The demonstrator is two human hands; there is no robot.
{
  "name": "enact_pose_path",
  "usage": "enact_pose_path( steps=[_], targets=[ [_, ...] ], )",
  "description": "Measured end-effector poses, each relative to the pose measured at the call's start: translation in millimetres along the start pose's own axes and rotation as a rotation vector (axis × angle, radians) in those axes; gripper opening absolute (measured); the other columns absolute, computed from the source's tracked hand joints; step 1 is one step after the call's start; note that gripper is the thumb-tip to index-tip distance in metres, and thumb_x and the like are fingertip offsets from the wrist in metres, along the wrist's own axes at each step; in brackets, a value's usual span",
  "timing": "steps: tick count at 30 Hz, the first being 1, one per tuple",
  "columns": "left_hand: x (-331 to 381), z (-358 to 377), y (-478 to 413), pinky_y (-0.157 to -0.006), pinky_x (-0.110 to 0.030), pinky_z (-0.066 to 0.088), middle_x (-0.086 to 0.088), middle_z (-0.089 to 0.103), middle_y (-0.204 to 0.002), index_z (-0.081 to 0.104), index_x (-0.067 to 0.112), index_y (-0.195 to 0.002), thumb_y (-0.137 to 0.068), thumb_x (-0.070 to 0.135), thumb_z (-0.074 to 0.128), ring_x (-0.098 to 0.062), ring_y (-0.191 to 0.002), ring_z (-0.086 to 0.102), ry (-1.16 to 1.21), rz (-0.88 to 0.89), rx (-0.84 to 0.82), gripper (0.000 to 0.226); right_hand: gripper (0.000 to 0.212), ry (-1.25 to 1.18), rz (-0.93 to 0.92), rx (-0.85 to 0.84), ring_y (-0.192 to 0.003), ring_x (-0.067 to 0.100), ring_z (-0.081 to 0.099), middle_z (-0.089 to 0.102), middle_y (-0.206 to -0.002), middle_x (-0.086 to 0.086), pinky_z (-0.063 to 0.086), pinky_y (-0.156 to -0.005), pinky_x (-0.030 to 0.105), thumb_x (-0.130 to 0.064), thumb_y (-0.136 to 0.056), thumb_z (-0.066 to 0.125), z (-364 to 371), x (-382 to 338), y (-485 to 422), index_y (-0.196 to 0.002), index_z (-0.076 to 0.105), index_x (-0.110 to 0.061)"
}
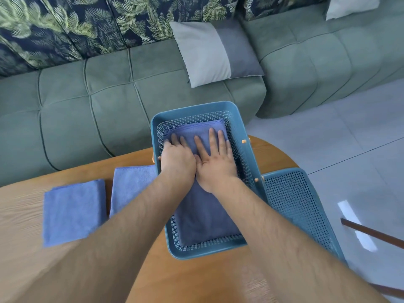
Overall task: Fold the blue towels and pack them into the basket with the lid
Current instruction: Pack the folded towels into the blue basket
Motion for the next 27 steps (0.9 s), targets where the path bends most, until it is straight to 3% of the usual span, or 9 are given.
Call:
enact_pose_path(
  steps=[3, 6, 7, 9, 12, 16, 21, 24, 27],
  targets=[
    [-12.9, -5.1, 5.1, -0.123, -0.043, 0.016, -0.019, 0.036, -0.155, 0.026, 0.000, -0.152, -0.104, 0.046, 0.038, -0.033, -0.147, 0.030, 0.118, 0.001, 0.065, 0.068, 0.059, -0.048, -0.028, -0.022, -0.151, 0.030, -0.027, -0.025, -0.165, 0.011, -0.011, -0.124, 0.047, -0.048, -0.108, 0.013, -10.3, 7.7, 4.4, -0.160, -0.010, -0.030],
    [-41.6, 4.7, 26.8, -0.121, -0.043, 0.021, -0.010, 0.060, -0.136, 0.057, 0.004, -0.133, -0.099, 0.039, 0.056, -0.029, -0.138, 0.045, 0.396, 0.058, 0.506, 0.049, 0.060, -0.167, -0.019, 0.030, -0.154, 0.029, -0.017, -0.009, -0.169, 0.010, -0.007, -0.126, 0.044, -0.048, -0.108, 0.020, -35.3, 5.6, 21.9, -0.162, 0.003, -0.028],
    [-51.6, 11.7, 34.5, -0.120, -0.043, 0.023, -0.011, 0.060, -0.137, 0.060, 0.003, -0.132, -0.098, 0.034, 0.058, -0.029, -0.138, 0.047, 0.485, 0.042, 0.661, 0.046, 0.060, -0.197, -0.017, 0.093, -0.155, 0.029, -0.015, -0.004, -0.169, 0.011, -0.005, -0.126, 0.043, -0.046, -0.108, 0.023, -45.4, 0.4, 30.4, -0.162, 0.006, -0.026],
    [-70.0, 25.4, 51.4, -0.120, -0.043, 0.023, -0.010, 0.057, -0.142, 0.058, 0.003, -0.136, -0.099, 0.032, 0.053, -0.028, -0.139, 0.046, 0.616, -0.018, 0.782, 0.047, 0.060, -0.252, -0.049, 0.253, -0.156, 0.029, -0.009, 0.004, -0.169, 0.013, -0.001, -0.127, 0.043, -0.042, -0.107, 0.032, -64.7, -19.6, 48.6, -0.162, 0.015, -0.024],
    [-85.5, 47.4, 73.9, -0.121, -0.041, 0.022, -0.009, 0.053, -0.146, 0.055, 0.005, -0.139, -0.101, 0.034, 0.044, -0.026, -0.141, 0.044, 0.681, -0.051, 0.767, 0.049, 0.057, -0.339, -0.124, 0.408, -0.156, 0.030, 0.005, 0.018, -0.167, 0.013, 0.011, -0.124, 0.043, -0.037, -0.105, 0.044, -82.8, -65.9, 71.9, -0.159, 0.030, -0.022],
    [-102.7, 91.8, 90.8, -0.122, -0.034, 0.017, -0.002, 0.049, -0.151, 0.049, 0.011, -0.146, -0.100, 0.028, 0.037, -0.020, -0.144, 0.038, 0.771, -0.099, 0.646, 0.050, 0.056, -0.374, -0.207, 0.353, -0.155, 0.031, 0.011, 0.021, -0.166, 0.013, 0.019, -0.122, 0.044, -0.033, -0.104, 0.048, -74.0, -131.0, 81.4, -0.157, 0.033, -0.021],
    [-116.2, 164.3, 96.7, -0.116, -0.039, 0.033, -0.009, 0.040, -0.153, 0.042, 0.009, -0.149, -0.100, 0.020, 0.057, -0.026, -0.142, 0.037, 1.039, -0.227, 0.386, 0.053, 0.061, -0.332, -0.195, 0.023, -0.155, 0.032, 0.004, 0.003, -0.167, 0.018, 0.019, -0.123, 0.043, -0.028, -0.106, 0.042, -22.3, -178.2, 84.0, -0.160, 0.017, -0.020],
    [-104.9, 193.2, 91.2, -0.112, -0.039, 0.034, -0.014, 0.042, -0.146, 0.034, 0.008, -0.153, -0.100, 0.025, 0.057, -0.030, -0.137, 0.038, 1.126, -0.258, 0.199, 0.060, 0.075, -0.259, -0.058, -0.210, -0.154, 0.038, 0.003, -0.008, -0.164, 0.025, 0.021, -0.122, 0.042, -0.020, -0.100, 0.049, 16.1, -185.3, 79.0, -0.161, 0.006, -0.017],
    [-90.1, 206.2, 84.6, -0.109, -0.040, 0.034, -0.016, 0.041, -0.144, 0.025, 0.017, -0.157, -0.100, 0.029, 0.057, -0.033, -0.134, 0.039, 1.183, -0.281, 0.060, 0.066, 0.085, -0.208, 0.086, -0.316, -0.151, 0.045, 0.008, -0.014, -0.161, 0.031, 0.024, -0.121, 0.044, -0.012, -0.093, 0.056, 46.6, -187.9, 68.3, -0.160, 0.004, -0.015]
  ],
)
Point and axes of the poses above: each hand's wrist, its own y-axis away from the middle knuckle, its own z-axis out of the palm, x = y × z, the point moved 1 cm from there along -y, towards the middle knuckle
